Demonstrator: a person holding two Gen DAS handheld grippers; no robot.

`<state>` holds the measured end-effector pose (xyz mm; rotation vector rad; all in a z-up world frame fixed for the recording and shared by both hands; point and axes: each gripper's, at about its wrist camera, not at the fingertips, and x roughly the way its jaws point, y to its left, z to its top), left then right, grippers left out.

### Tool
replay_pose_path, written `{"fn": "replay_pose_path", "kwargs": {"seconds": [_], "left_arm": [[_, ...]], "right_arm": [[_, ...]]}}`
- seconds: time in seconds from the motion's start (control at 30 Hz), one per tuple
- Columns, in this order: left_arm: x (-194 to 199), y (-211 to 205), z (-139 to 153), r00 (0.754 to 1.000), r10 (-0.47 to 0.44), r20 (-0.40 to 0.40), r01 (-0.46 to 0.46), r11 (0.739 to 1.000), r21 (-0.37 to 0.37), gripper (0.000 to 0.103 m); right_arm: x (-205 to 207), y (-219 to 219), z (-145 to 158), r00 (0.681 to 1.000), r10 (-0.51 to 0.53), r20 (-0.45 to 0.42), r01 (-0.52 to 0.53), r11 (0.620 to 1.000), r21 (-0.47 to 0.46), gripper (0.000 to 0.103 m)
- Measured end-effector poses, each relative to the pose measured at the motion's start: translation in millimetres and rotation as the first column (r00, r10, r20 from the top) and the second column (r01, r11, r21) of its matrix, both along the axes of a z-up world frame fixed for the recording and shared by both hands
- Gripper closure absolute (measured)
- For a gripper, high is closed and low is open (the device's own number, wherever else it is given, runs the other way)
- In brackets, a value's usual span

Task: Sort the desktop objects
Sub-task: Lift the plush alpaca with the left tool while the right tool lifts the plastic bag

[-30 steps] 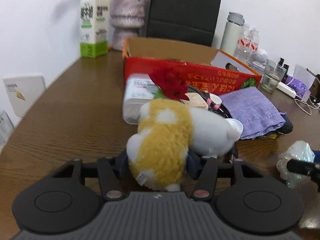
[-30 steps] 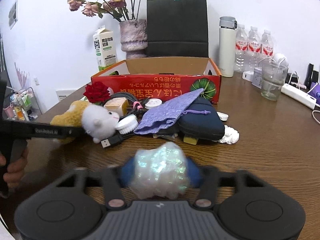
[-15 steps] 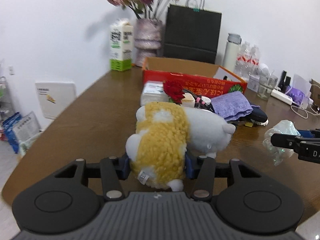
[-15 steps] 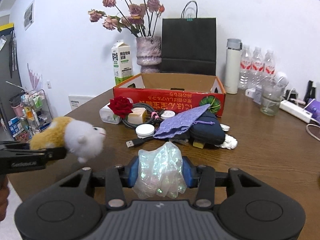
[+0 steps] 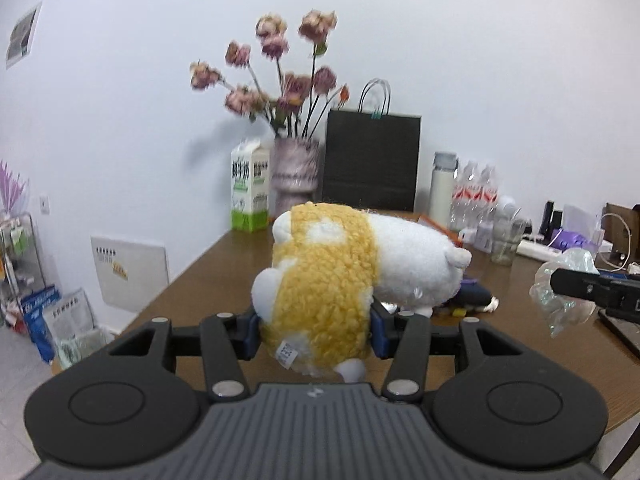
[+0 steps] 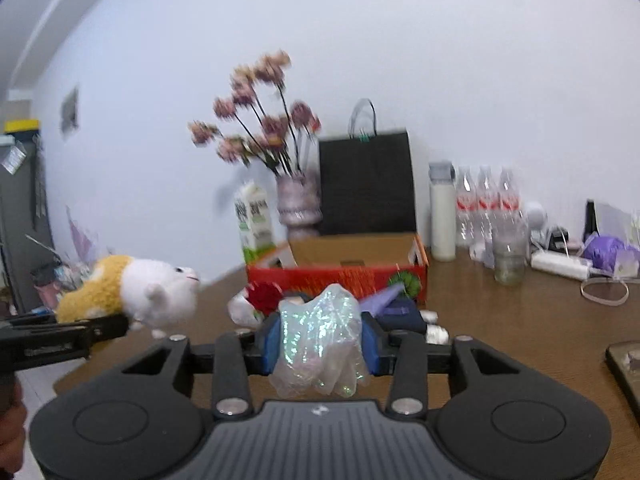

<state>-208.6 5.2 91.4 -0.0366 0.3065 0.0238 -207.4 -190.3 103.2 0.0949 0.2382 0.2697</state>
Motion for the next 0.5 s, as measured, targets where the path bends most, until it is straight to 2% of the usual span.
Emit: {"fn": "replay_pose_path", "kwargs": {"seconds": [0.07, 0.23, 0.33, 0.5], "left_arm": [[-1, -4, 6, 1.0, -0.001, 0.014, 0.001, 1.0, -0.001, 0.052], [19, -9, 22, 0.998, 0.007, 0.056, -0.008, 1.0, 0.014, 0.052], [42, -3, 41, 0.998, -0.006, 0.068, 0.007, 1.0, -0.016, 0.052], [93, 13, 84, 0.997, -0.075, 0.035, 0.078, 0.994, -0.077, 0.052]], "right_arm": [[-3, -1, 6, 1.0, -0.003, 0.026, 0.002, 1.0, 0.01, 0.071], [14, -6, 25, 0.998, -0.02, 0.068, 0.019, 1.0, 0.014, 0.071], [37, -10, 45, 0.995, -0.004, 0.1, 0.004, 1.0, 0.004, 0.071], [86, -15, 84, 0.99, 0.039, 0.137, -0.035, 0.999, -0.032, 0.071]]}}
